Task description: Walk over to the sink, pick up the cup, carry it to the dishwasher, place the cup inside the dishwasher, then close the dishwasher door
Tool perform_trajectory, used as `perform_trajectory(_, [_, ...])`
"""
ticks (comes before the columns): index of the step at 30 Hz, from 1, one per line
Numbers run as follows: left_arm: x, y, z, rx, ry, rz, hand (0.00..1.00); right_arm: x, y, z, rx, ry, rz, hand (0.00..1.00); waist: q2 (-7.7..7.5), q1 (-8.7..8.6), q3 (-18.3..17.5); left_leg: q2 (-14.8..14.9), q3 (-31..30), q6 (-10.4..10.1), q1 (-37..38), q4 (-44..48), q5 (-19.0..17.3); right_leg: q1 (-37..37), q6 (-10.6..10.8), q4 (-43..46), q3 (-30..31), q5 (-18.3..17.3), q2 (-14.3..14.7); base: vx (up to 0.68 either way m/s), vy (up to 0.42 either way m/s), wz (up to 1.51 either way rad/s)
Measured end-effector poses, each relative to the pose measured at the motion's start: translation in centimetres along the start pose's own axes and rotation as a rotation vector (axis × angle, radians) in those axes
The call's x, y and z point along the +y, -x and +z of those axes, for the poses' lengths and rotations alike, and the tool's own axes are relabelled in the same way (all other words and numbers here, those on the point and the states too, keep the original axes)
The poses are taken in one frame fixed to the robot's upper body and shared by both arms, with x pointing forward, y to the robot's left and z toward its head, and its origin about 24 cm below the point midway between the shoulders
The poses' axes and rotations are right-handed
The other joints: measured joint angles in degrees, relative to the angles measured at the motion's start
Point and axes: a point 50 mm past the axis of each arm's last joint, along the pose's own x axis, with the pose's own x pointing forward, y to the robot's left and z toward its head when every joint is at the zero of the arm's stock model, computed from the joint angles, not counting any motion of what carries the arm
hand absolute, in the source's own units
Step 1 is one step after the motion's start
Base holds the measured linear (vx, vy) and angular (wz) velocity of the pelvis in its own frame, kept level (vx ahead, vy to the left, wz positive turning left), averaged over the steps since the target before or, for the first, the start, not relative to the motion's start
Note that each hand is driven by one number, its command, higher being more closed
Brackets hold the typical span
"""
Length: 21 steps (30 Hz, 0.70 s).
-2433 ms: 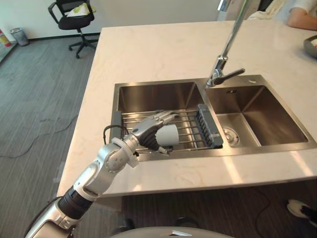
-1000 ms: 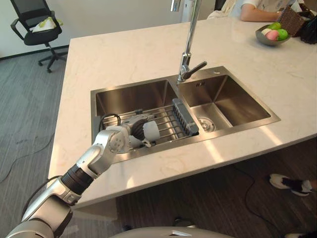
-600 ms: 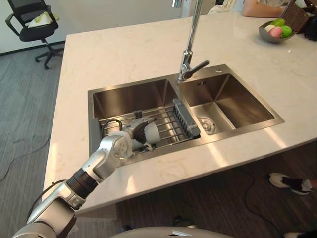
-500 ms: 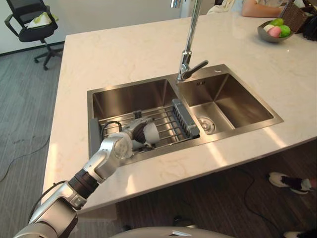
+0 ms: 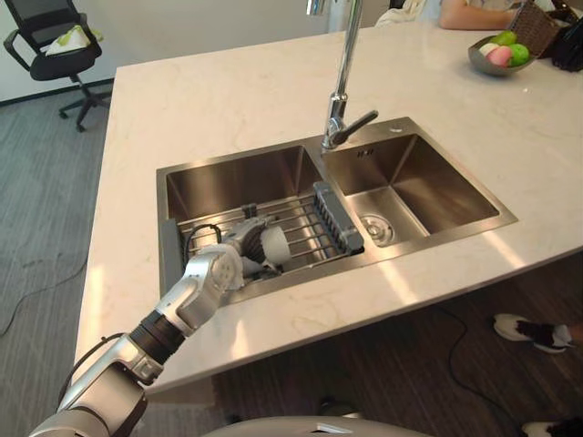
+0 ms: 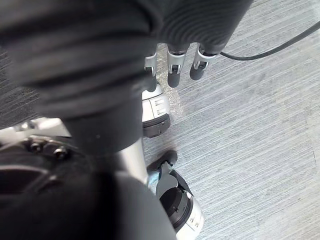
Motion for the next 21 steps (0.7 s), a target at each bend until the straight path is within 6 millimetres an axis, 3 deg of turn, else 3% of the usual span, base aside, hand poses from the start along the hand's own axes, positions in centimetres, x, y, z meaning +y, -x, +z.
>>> perform_trajectory(21, [-1.2,-0.2,-4.0,0.247,-0.008,-0.082,0.0,-0.1,0.1,0.3,0.014,0.016,0.01,0.0,0.74,-0.72,-0.14,0.1,0.23,-0.11,0.51,0.0,-0.09,0.03,0.08,0.04,0.84,0.05,0.11,0.0,0.0,-0.01])
